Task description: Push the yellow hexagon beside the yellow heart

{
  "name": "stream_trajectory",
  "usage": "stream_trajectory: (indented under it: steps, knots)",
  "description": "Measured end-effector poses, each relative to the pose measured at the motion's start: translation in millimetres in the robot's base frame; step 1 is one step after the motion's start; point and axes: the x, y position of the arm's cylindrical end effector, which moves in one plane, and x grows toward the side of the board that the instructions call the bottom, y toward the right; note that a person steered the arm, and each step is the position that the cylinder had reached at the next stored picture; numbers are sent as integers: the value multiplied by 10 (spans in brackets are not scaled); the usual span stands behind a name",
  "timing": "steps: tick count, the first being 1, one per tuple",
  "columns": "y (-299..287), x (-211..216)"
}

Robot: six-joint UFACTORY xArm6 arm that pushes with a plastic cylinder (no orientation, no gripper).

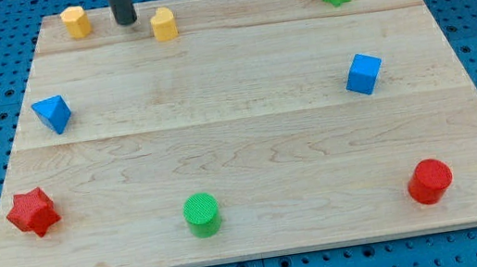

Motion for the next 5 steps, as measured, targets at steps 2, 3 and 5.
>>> stream_trajectory:
  steps: [2,3,5]
  knots:
    - [-840,236]
    - [-1293,-108]
    - [-905,-673]
